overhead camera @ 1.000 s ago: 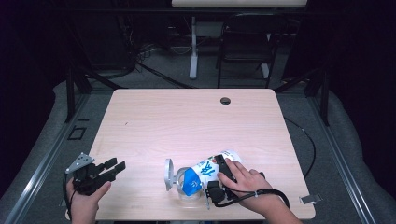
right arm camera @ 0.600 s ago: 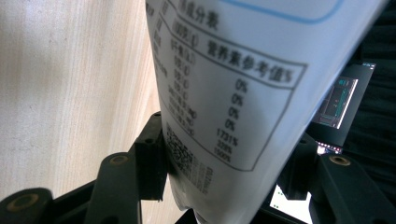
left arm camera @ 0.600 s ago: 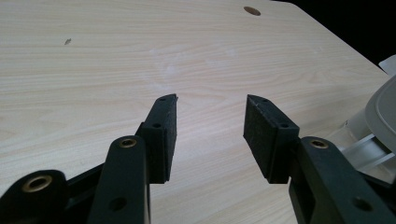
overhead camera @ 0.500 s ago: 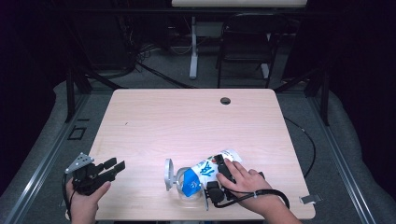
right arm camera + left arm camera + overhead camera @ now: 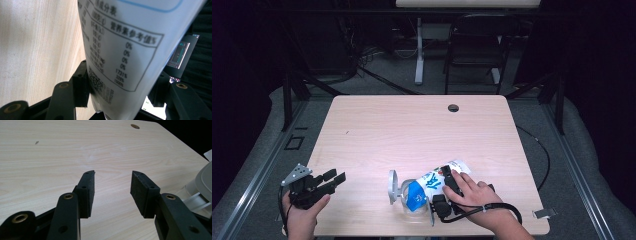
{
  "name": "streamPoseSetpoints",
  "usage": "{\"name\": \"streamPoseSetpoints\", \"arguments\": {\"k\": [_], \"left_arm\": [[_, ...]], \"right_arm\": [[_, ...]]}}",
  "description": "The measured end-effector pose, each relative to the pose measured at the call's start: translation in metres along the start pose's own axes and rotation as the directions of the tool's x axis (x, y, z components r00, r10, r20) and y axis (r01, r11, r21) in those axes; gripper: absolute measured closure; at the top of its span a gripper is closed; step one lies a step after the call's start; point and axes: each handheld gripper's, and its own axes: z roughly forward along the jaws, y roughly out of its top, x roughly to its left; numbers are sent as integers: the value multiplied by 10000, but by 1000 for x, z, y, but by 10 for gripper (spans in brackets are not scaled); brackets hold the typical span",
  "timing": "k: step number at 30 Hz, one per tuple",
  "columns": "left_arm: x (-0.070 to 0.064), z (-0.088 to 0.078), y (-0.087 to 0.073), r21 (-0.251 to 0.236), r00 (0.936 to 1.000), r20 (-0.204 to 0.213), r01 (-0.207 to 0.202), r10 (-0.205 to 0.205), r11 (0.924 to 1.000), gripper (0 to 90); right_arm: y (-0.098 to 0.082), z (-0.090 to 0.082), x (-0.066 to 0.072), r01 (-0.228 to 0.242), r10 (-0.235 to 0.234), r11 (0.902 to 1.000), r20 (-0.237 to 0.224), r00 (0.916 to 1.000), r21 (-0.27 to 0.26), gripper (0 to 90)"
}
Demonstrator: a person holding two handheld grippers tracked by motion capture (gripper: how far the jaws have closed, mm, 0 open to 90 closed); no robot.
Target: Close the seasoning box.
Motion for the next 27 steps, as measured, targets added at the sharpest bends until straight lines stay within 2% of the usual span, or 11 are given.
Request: {"name": "streamPoseSetpoints", "arguments": {"k": [4, 27], "left_arm": [[0, 0, 0, 2, 10000, -5, -1, 1, 10000, 550], [0, -1, 0, -38, 10000, -13, 21, -22, 10000, 550]], "right_arm": [[1, -1, -1, 172, -173, 9998, 76, 9998, 142, 461], [2, -1, -1, 364, -365, 9993, 149, 9992, 75, 462]]}}
